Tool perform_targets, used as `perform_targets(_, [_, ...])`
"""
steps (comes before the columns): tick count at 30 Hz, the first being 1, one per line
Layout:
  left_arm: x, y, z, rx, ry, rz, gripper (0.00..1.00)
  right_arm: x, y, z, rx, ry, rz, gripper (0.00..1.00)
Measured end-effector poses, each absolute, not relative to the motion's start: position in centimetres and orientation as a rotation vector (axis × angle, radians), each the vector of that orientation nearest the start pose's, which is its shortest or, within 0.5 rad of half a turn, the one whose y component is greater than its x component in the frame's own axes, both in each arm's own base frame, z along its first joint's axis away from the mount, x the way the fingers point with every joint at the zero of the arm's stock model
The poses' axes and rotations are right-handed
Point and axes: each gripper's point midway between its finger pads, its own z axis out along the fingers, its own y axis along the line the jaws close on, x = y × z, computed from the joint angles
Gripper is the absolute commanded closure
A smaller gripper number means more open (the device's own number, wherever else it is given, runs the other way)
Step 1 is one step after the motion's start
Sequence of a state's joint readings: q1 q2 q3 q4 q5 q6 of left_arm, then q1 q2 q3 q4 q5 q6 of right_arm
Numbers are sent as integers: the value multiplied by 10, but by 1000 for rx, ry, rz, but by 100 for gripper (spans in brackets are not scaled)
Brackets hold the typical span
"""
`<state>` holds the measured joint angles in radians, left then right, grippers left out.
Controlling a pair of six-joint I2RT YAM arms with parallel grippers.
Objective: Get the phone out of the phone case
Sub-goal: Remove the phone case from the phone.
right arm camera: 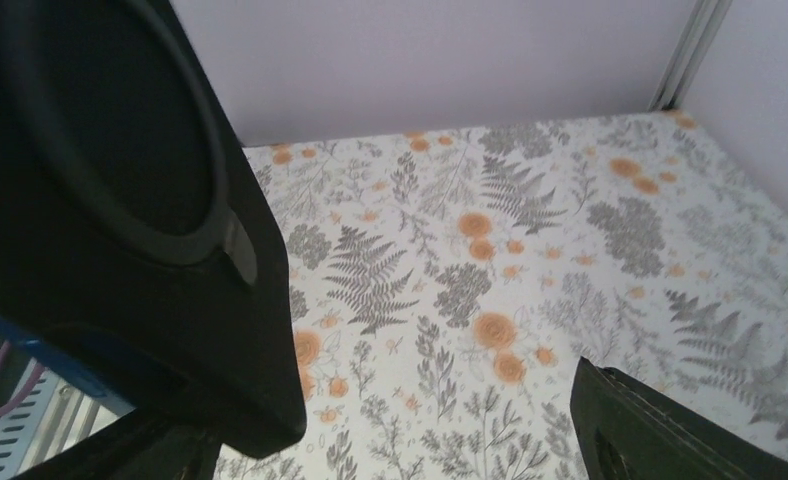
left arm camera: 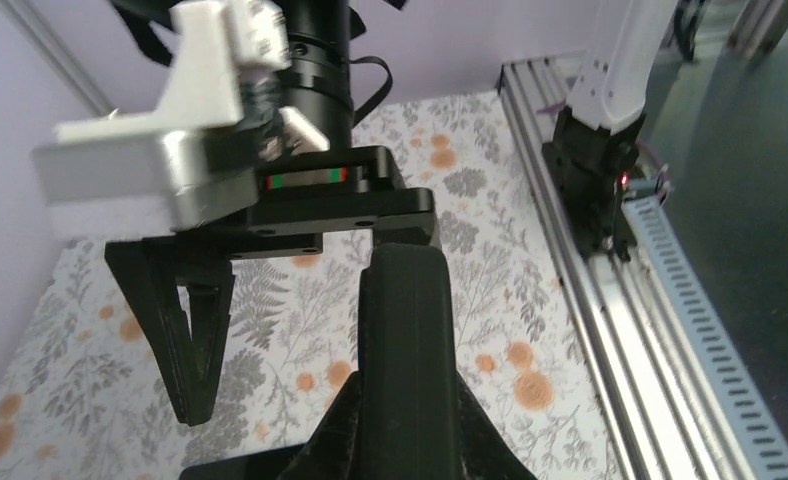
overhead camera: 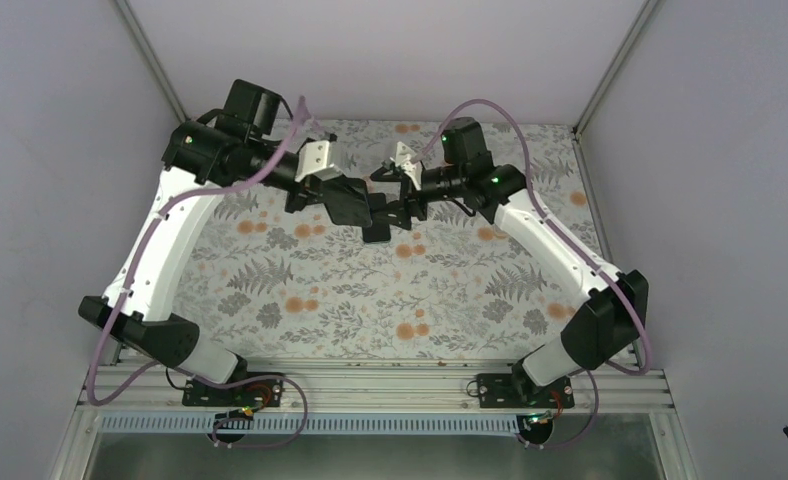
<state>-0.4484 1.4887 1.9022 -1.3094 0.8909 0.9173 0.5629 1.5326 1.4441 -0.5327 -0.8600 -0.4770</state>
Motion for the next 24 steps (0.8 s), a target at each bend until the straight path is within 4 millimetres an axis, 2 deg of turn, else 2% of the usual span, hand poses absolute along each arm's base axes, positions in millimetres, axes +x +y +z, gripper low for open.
perform_targets(8, [244,-243,413,1497,1448,-1104,98,274,333,346,-1412,1426,1014,10])
perform_targets(13, [265,-231,435,1352,1460,-1288,98,281,341,376,-1413,1358,1026,11])
perform_targets(20, [268,-230,440,1280,1450,-1402,98,277,360,385,-1412,1377,1206,14])
perform_targets(24, [271,-230,442,1274,1423,-1405,98,280,369,387,-1378,1426,1297,14])
